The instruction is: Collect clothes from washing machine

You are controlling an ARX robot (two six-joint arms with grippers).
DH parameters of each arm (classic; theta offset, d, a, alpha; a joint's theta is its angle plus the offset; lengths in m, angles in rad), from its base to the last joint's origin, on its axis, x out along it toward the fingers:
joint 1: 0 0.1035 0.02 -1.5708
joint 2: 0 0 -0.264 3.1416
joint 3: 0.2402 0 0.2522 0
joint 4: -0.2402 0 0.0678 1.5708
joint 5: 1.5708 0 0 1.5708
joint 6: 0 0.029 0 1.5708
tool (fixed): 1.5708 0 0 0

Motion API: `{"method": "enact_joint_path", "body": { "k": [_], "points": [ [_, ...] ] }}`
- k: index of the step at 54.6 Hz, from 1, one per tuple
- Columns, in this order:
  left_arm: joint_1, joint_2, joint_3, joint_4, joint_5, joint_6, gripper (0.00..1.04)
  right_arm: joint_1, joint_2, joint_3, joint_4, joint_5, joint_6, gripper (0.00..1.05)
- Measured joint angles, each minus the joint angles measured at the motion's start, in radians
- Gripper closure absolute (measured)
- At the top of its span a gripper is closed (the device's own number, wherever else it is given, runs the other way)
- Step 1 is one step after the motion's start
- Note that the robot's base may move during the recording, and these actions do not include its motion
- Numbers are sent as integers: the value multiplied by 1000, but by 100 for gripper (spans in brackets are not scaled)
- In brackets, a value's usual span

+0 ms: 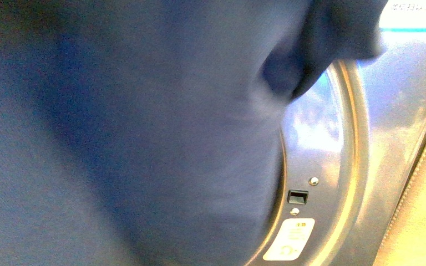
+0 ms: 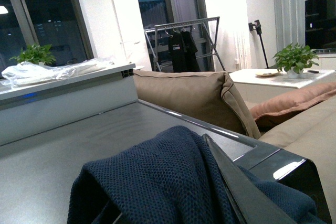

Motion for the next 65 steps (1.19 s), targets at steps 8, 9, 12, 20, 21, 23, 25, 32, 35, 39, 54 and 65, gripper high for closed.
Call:
{"method": "enact_joint_path", "body": {
  "k": [8, 9, 12, 20, 21, 23, 25, 32, 35, 39, 54, 65],
  "points": [
    [-1, 97, 190, -88, 2, -7, 91, 0, 0, 0, 0, 0, 0, 8],
    [-2, 107, 213, -97, 0, -8, 91, 0, 0, 0, 0, 0, 0, 8],
    [-3, 134, 270, -119, -5, -8, 91, 0, 0, 0, 0, 0, 0, 8],
    [-9, 175, 378, -165, -9, -11, 91, 0, 0, 0, 0, 0, 0, 8],
    [-10, 178, 391, -171, -9, -12, 91, 0, 0, 0, 0, 0, 0, 8],
    [-13, 180, 404, -175, -9, -15, 91, 0, 0, 0, 0, 0, 0, 8],
    [-16, 180, 410, -178, -8, -18, 91, 0, 0, 0, 0, 0, 0, 8],
    [-23, 178, 414, -180, -7, -27, 91, 0, 0, 0, 0, 0, 0, 8],
    [-24, 178, 415, -180, -5, -28, 91, 0, 0, 0, 0, 0, 0, 8],
    [-25, 178, 415, -181, -4, -30, 91, 0, 0, 0, 0, 0, 0, 8],
    [-26, 178, 415, -181, -5, -34, 91, 0, 0, 0, 0, 0, 0, 8],
    [-26, 178, 415, -181, -5, -34, 91, -209, 152, 6, 330, -500, 317, 8]
  ]
}}
